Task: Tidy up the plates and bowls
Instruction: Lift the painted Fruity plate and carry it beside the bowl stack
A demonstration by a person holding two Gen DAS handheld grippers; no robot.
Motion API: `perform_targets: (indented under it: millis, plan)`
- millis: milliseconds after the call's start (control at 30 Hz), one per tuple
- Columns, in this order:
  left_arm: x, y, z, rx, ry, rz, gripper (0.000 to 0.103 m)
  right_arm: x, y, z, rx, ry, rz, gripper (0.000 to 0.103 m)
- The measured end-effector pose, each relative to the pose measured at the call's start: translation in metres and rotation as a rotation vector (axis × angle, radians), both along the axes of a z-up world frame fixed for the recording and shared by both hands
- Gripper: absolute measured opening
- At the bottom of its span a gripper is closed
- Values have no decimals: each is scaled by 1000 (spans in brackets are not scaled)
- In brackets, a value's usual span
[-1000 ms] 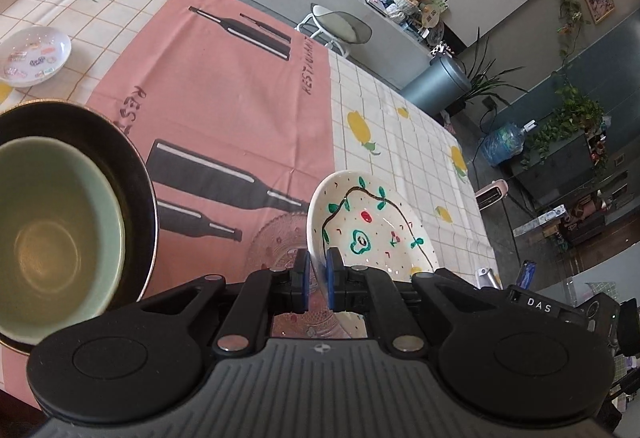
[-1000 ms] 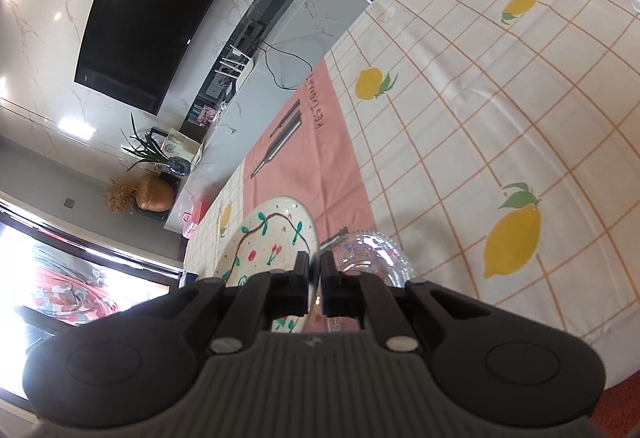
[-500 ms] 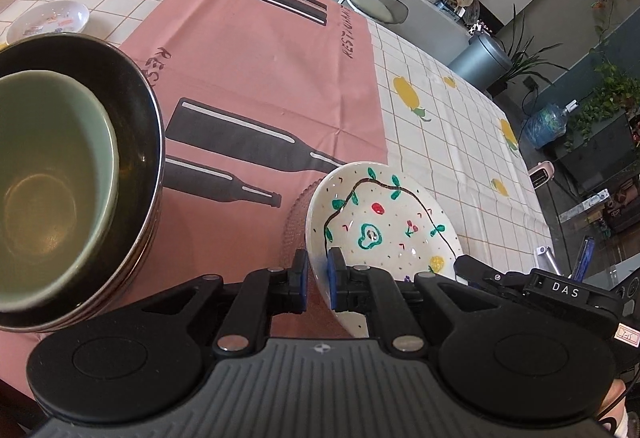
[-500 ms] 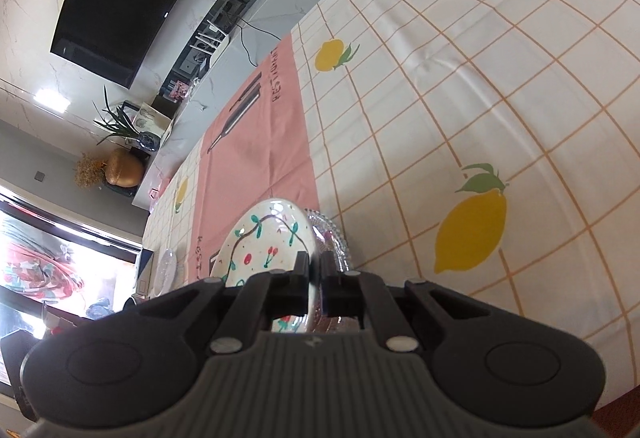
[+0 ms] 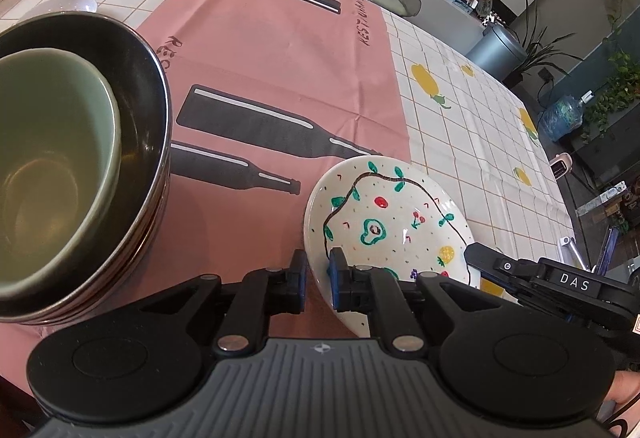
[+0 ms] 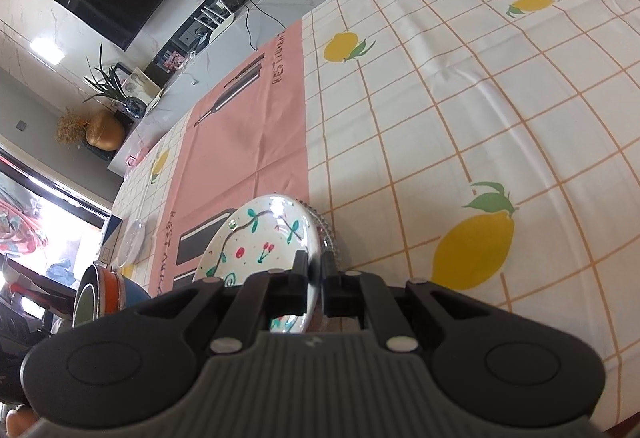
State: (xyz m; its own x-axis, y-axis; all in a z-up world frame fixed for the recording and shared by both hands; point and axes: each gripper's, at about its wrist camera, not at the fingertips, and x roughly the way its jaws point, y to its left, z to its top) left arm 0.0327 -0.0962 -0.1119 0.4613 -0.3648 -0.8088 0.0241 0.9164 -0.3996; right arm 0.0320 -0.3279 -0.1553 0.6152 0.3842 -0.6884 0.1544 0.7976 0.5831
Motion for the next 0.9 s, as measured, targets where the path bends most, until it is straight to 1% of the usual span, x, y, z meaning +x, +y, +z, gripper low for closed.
perform_targets:
  millis: [133,267,367,500,600,733,833,900]
  plan:
    - [-1,-1,0,14,-6,2,13,0,6,2,-42,-2,11,4]
    - [-2,-3,0,19,-13,0,13,1,15,6,-118,-22,34,5]
    - [-2,-6,-1,32,-20,-9,13,2,25,11,-200,-31,62,6]
    - [-2,-7,-3,31,-10,-10,13,3,40,14,-330,-45,93,8]
    - [-1,-6,-3,37,-8,-9,13,3,47,14,-386,-60,100,9]
    - [-4,-13,-1,77,-25,-36,15,3,56,12,-474,-57,116,7]
    - [-5,-15,-1,90,-29,-38,16,2,61,12,-511,-66,129,7]
    - [-5,-15,-1,92,-31,-37,16,3,59,12,-500,-64,121,8]
